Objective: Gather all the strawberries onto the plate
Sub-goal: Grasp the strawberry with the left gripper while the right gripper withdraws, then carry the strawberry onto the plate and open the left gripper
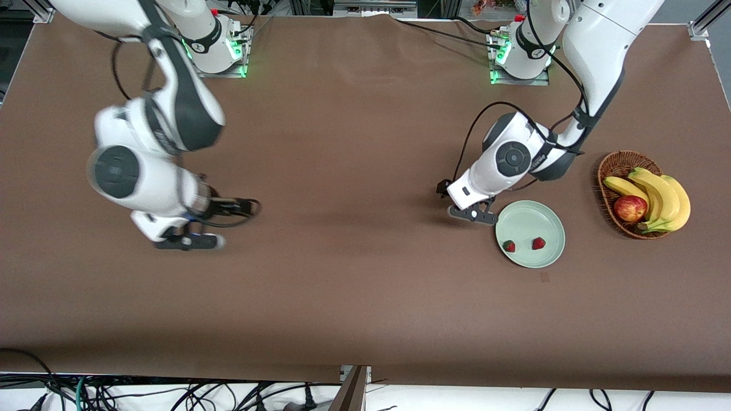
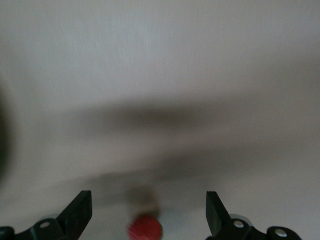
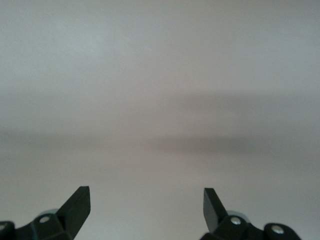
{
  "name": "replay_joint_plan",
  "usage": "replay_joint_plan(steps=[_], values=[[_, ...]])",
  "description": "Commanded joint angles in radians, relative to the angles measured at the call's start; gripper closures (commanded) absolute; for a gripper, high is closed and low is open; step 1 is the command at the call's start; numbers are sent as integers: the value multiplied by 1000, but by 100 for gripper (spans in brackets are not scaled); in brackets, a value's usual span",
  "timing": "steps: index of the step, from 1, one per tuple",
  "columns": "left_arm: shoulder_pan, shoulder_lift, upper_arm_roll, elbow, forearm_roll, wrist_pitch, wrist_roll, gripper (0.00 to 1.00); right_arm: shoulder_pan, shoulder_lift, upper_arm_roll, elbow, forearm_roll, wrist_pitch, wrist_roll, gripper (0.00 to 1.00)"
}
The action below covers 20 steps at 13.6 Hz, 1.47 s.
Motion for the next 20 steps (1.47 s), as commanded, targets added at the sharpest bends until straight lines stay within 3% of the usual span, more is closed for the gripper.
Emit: replay_joint_plan(steps=[1,4,6,8,10,12,14,16,20], values=[[-27,-94,1,-122,25,30,-102,0,-90,-189,15,-116,-12,-89,-68,0],[-18,-79,4,-150,129,71,-114,0,-116,-330,-7,-126,-12,-206,-63,0],[-18,-73,6,-150,141,71,-116,0,-116,-359,-40,-117,-8,-260,-74,0],[-18,-64,9,-142,146,71,-116,41,-114,-364,-79,-78,3,-335,-83,0],[-18,-44,9,-142,179,91,-116,65,-116,-366,-91,-45,-6,-324,-130,0],[-16,-21,21,-142,204,119,-116,68,-116,-363,-112,-35,-9,-311,-143,0],[-16,-25,20,-141,207,117,-114,83,-114,-355,-131,3,-9,-324,-144,0],[-15,-42,21,-113,209,102,-103,89,-113,-352,-131,15,-20,-324,-144,0],[-18,-36,18,130,209,-262,56,88,-114,-338,-131,18,-11,-324,-147,0]])
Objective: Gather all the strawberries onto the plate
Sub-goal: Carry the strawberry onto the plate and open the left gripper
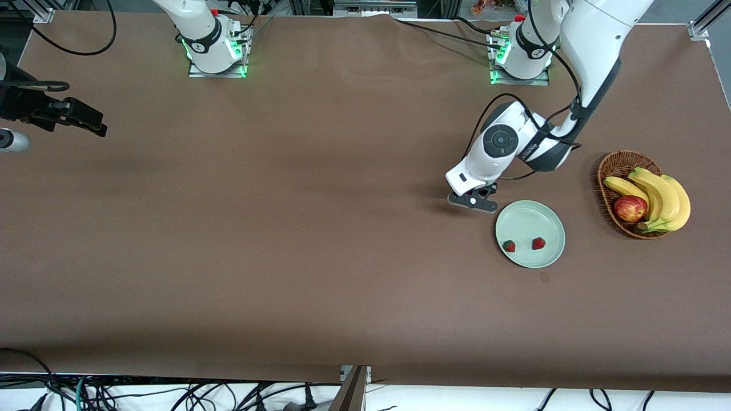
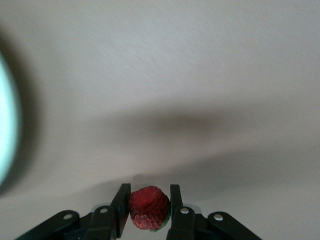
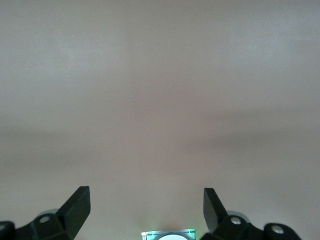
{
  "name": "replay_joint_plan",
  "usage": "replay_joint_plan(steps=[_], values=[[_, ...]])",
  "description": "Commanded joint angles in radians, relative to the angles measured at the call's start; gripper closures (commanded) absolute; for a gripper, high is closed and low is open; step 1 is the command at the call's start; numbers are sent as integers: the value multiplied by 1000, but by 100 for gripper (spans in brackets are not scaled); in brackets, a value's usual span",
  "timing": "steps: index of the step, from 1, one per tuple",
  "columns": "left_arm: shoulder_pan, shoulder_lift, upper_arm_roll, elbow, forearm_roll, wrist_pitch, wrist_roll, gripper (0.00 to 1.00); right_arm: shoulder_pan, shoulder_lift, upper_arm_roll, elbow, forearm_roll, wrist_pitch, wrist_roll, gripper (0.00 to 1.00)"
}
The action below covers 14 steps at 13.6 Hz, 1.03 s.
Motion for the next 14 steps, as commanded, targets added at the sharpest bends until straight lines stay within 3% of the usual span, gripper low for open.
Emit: replay_joint_plan(steps=[1,4,6,7,8,9,12,14], values=[[2,9,13,169,30,-198,191,88,-2,21,2,32,-5,-14,-19,0],[46,49,74,249,33,-199,531,87,-2,21,2,32,0,-9,-14,0],[84,73,82,269,33,-192,647,86,-1,21,2,32,0,-8,-14,0],[97,88,82,274,33,-186,659,79,-1,21,2,32,0,-9,-14,0],[106,93,82,272,33,-170,660,45,-1,21,2,32,0,-8,-16,0],[114,93,82,274,33,-170,660,0,-2,21,2,32,1,-8,-16,0],[115,47,77,283,21,-195,646,0,-1,21,2,32,1,-6,-13,0],[114,0,71,353,-33,-327,640,0,1,21,5,32,1,-5,-14,0]])
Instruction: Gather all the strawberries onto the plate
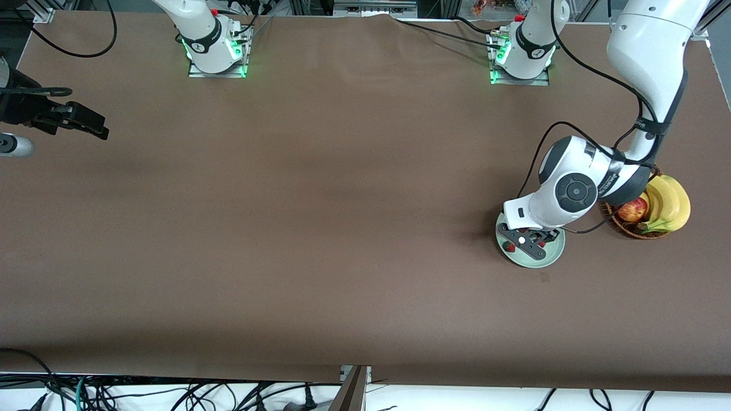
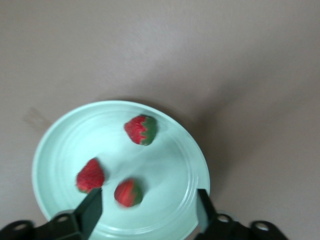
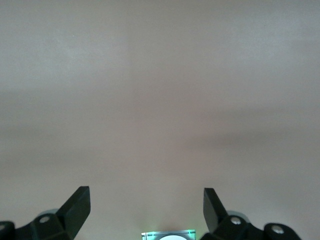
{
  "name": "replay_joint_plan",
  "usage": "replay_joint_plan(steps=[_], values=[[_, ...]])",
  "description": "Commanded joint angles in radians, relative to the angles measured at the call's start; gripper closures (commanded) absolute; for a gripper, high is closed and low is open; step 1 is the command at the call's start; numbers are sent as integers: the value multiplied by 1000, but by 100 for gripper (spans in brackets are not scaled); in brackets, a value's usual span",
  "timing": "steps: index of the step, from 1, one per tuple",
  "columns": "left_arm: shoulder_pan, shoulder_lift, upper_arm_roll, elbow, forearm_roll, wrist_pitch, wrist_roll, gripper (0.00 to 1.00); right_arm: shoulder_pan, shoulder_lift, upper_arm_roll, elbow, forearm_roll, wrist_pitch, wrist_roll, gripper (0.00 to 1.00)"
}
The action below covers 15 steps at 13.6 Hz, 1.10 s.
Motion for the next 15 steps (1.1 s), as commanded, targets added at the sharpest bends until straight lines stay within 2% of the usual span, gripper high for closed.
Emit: replay_joint_plan(steps=[1,4,5,6,7,9,10,12,13,15], values=[[1,-75,-14,141,-88,-232,-6,0,1,10,5,24,1,-7,-14,0],[5,-77,-12,399,-153,-542,-11,0,1,10,6,24,1,-6,-12,0],[2,-98,-3,435,-159,-595,-11,0,1,12,6,24,1,-6,-12,0],[-13,-157,14,426,-164,-602,-17,0,1,12,6,24,1,-6,-11,0],[-37,-211,68,408,-190,-603,-51,0,1,12,6,24,2,-6,-11,0],[-135,-352,263,327,-350,-594,-137,0,2,12,8,24,4,-6,-9,0],[-175,-418,323,273,-357,-574,-160,0,2,12,8,24,4,-4,-9,0],[-177,-545,347,102,-357,-446,-172,0,2,12,8,24,4,-4,-9,0],[-182,-591,357,49,-356,-398,-172,0,2,10,8,24,4,-4,-9,0],[-199,-590,393,41,-354,-413,-165,0,2,18,8,27,2,2,-9,0]])
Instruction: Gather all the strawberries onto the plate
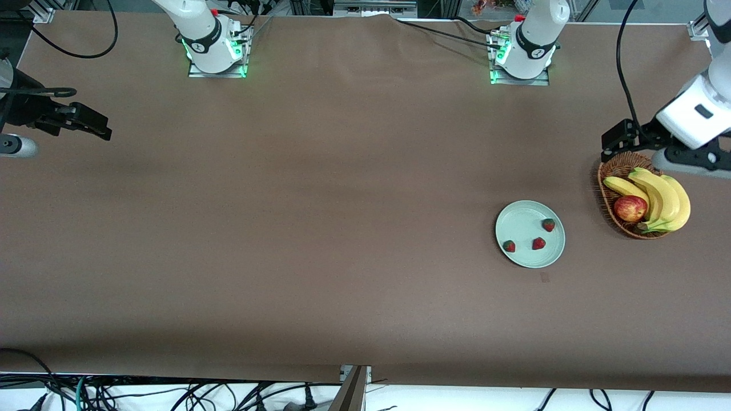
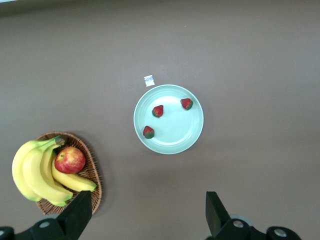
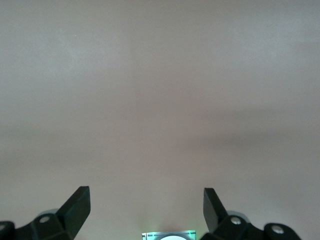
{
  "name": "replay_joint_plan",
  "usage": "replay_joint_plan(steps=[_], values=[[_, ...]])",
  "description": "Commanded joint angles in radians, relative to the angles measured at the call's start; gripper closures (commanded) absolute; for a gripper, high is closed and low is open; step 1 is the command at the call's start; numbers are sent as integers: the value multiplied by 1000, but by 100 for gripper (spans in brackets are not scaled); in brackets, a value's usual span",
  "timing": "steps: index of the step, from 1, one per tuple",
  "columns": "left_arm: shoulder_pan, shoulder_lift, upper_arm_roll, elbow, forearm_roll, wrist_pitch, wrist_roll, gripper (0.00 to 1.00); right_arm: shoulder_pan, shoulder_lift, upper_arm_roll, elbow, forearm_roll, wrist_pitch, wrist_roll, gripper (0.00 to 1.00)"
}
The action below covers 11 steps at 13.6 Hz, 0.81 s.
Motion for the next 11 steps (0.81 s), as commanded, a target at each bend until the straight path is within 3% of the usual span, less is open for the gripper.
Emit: replay_joint_plan(steps=[1,11], values=[[-26,-39,34,-77,-17,35,-11,0,0,24,3,40,2,10,-12,0],[-21,-8,28,-41,-17,-32,-6,0,-3,40,-2,45,0,19,-14,0]])
